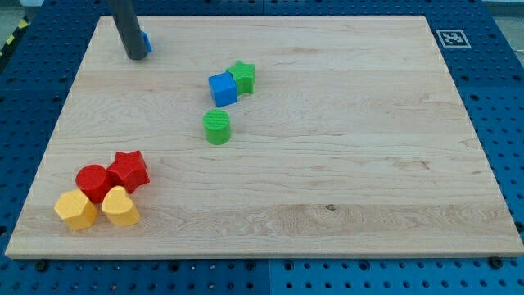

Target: Move the blue triangle to the top left corner of the board

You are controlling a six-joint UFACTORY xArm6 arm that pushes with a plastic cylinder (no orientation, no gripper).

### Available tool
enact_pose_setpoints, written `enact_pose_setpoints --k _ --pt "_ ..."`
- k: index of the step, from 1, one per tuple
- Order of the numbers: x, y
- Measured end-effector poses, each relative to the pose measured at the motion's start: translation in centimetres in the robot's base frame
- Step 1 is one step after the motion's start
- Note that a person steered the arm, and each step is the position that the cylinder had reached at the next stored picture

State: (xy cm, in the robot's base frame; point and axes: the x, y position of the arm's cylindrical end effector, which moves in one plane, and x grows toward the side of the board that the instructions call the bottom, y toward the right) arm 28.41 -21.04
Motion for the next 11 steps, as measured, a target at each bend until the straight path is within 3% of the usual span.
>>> enact_pose_setpoints --k 4,6,11 --pt "-6.2 4.4" --pt "-3.7 4.8" --pt "-4.7 -0.6"
